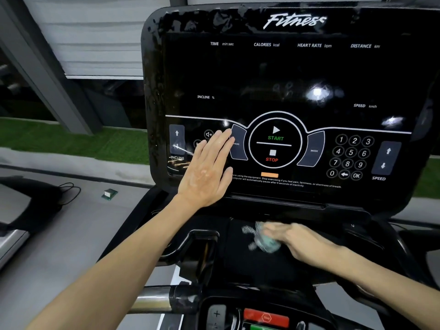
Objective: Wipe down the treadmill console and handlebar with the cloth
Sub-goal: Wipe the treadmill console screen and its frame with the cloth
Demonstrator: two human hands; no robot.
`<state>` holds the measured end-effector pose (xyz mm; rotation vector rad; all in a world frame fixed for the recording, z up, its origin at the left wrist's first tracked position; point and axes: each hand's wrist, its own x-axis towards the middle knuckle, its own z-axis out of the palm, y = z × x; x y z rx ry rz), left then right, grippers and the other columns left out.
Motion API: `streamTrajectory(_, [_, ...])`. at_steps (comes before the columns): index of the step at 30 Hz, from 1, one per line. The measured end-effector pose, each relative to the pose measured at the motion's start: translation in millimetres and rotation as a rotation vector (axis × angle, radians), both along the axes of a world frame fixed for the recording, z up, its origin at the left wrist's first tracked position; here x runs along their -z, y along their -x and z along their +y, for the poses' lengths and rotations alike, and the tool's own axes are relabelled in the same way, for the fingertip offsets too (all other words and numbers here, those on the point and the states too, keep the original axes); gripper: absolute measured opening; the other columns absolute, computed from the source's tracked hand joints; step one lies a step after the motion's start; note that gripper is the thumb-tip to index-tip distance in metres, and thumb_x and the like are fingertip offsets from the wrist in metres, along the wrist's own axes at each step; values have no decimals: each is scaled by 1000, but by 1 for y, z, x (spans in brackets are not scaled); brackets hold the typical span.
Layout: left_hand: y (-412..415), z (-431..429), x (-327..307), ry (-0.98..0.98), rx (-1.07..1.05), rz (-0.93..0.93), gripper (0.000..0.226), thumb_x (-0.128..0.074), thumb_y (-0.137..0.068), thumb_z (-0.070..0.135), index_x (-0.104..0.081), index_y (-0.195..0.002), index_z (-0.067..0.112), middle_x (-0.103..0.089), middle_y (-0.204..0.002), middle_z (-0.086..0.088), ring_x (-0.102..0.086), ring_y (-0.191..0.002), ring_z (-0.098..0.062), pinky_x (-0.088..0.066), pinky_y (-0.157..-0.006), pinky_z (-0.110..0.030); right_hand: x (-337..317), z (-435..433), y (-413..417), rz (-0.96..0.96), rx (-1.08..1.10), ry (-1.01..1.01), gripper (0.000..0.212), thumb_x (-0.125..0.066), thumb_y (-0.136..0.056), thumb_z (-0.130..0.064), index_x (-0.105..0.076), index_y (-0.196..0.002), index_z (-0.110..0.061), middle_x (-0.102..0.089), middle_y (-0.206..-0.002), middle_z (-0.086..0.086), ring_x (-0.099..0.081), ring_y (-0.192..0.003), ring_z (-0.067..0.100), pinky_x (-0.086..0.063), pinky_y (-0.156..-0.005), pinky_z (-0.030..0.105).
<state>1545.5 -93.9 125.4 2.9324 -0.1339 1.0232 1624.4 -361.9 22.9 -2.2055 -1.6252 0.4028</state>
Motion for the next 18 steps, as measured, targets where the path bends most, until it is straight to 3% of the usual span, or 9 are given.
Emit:
streamTrajectory(4, [0, 0, 0, -2, -6, 12, 60, -53, -92, 19, -36, -145, -1, -28, -157, -13, -25, -146, -27, -24, -118, -45, -1, 51, 20, -67, 57, -15, 66, -44, -80, 14, -52, -139, -16, -43, -149, 0, -41, -137, 14, -39, -110, 33])
streamTrajectory(8, [-1, 0, 0, -11, -7, 11, 60, -53, -92, 19, -35, -145, -2, -28, -157, -14, -25, -146, -28, -23, -118, -44, -2, 74, 32, -92, -35, 48, 47, -47, -90, 2, -58, -132, -17, -45, -148, 0, -38, -139, 16, -40, -109, 39])
streamTrajectory(10, [0, 0, 0, -6, -7, 15, 60, -52, -92, 18, -35, -146, -2, -28, -157, -14, -25, -146, -27, -22, -118, -44, -5, 65, 39, -47, -136, 77, 38, -51, -94, -5, -62, -129, -17, -47, -145, -1, -37, -138, 13, -32, -115, 30])
streamTrajectory(12, [0, 1, -1, -3, -5, 16, 60, -52, -92, 18, -35, -146, -1, -28, -157, -14, -25, -146, -27, -22, -118, -44, -13, 49, 50, 133, -228, 59, 40, -53, -95, 1, -59, -131, -13, -48, -142, 0, -36, -136, 7, -23, -115, 17])
streamTrajectory(14, [0, 1, -1, 1, -2, 14, 60, -51, -92, 18, -35, -146, -1, -28, -157, -14, -25, -146, -27, -22, -118, -45, -20, 32, 50, 233, -243, 64, 42, -52, -94, 7, -59, -131, -11, -48, -142, 0, -35, -137, 4, -22, -114, 14])
streamTrajectory(18, [0, 1, -1, 2, -4, 15, 60, -51, -92, 18, -34, -146, -1, -28, -157, -13, -25, -146, -27, -21, -118, -44, -26, -17, 28, 239, -193, 134, 46, -47, -93, 10, -61, -129, -14, -46, -141, -8, -32, -136, -6, -25, -113, 13])
